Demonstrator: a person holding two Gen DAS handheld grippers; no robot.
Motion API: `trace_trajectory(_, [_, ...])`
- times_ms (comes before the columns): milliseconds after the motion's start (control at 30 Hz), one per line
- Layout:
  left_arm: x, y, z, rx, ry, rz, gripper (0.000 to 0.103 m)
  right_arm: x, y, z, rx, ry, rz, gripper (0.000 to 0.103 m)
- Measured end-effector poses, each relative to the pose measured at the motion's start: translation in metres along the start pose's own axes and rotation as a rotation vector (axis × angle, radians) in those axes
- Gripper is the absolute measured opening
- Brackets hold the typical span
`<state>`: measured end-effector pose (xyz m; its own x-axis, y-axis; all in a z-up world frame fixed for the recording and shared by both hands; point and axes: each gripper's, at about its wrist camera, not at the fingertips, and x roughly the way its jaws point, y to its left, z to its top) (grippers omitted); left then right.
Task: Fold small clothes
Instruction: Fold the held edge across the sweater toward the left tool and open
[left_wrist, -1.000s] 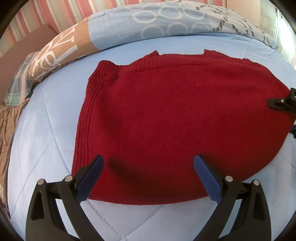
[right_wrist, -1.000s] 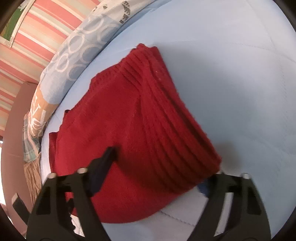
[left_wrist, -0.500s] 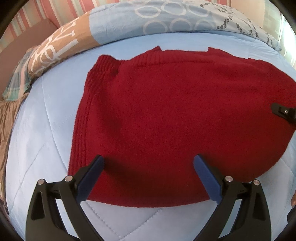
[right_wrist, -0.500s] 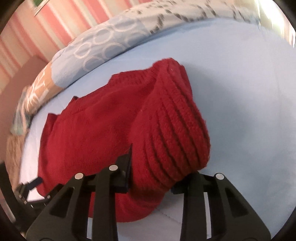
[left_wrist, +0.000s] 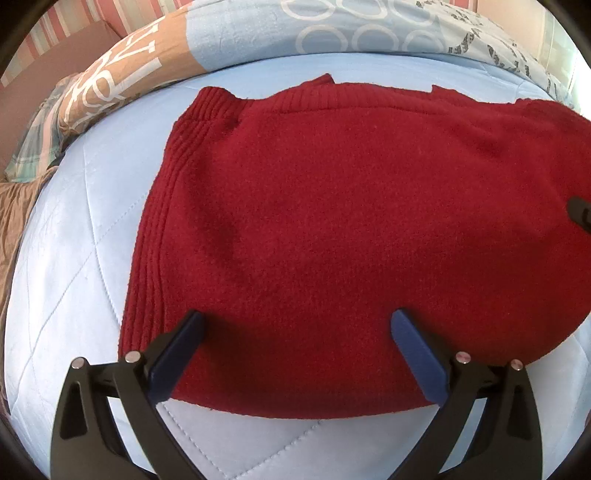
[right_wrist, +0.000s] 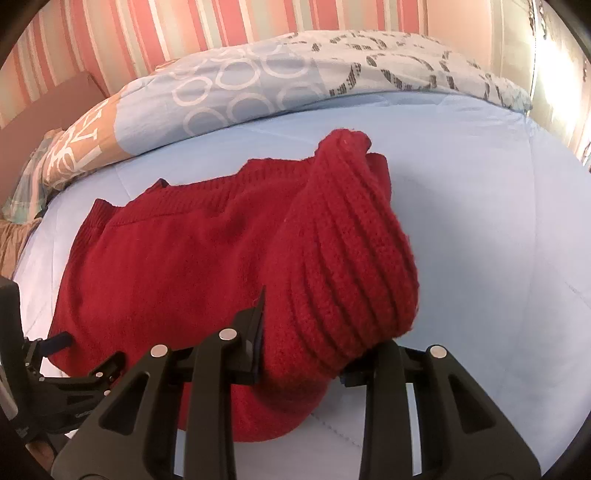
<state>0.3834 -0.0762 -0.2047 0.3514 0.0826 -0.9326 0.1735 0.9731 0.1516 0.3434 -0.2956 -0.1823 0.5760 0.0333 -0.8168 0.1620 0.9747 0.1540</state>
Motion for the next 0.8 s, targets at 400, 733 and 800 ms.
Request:
trace_trajectory(400, [-0.027, 0.036, 0.001, -0.005, -0.057, -0.066, 0.101, -0.021, 0.044, 0.012, -0.054, -0.077, 0.022, 0.027])
trace_trajectory(733, [-0.037, 0.149, -0.004, -0.034, -0.133, 0.076, 0.101, -0.032, 0.151, 0.021, -0.148, -0.145, 0.132, 0.025])
trace_trajectory(800, [-0.034, 0.177, -0.006, -0.055, -0.144, 0.070, 0.101, -0.029, 0.179, 0.018, -0.201, -0.140, 0.154, 0.025])
